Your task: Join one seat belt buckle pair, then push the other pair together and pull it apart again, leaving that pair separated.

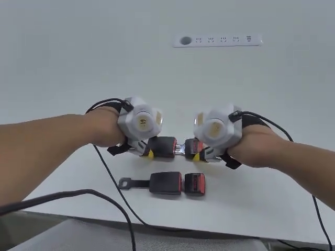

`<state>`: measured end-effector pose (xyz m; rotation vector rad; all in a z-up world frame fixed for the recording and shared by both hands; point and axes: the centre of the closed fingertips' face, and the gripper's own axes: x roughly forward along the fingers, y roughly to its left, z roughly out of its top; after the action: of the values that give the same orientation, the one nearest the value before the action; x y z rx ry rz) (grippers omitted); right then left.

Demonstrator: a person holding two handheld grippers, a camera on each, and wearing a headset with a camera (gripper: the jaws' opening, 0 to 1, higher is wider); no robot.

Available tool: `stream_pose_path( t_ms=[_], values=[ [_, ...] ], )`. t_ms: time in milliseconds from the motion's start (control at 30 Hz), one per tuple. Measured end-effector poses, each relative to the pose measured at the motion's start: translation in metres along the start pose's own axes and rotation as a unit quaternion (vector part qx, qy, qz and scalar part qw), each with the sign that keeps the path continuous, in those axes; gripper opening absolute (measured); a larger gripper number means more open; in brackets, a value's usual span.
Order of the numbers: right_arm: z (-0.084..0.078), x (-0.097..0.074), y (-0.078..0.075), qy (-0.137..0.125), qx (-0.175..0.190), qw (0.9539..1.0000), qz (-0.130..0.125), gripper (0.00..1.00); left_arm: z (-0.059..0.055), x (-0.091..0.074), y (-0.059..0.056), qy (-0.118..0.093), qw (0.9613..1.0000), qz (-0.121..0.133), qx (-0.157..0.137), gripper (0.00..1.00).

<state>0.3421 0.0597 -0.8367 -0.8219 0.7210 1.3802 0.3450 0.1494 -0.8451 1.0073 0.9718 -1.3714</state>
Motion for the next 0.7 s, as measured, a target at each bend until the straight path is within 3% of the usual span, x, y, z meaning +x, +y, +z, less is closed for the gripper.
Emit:
stream_pose_path(
  t_ms=[233, 700],
  values=[
    [-0.037, -0.023, -0.002, 0.013, 0.022, 0.9996, -0.014, 0.32, 0.0, 0.001, 0.0, 0.011, 0.9999, 0.001, 0.005, 0.32],
    [-0.116, -0.073, 0.012, 0.07, 0.04, 0.9963, -0.03, 0.32, 0.0, 0.0, -0.001, 0.013, 0.9999, 0.005, 0.001, 0.33]
  ],
)
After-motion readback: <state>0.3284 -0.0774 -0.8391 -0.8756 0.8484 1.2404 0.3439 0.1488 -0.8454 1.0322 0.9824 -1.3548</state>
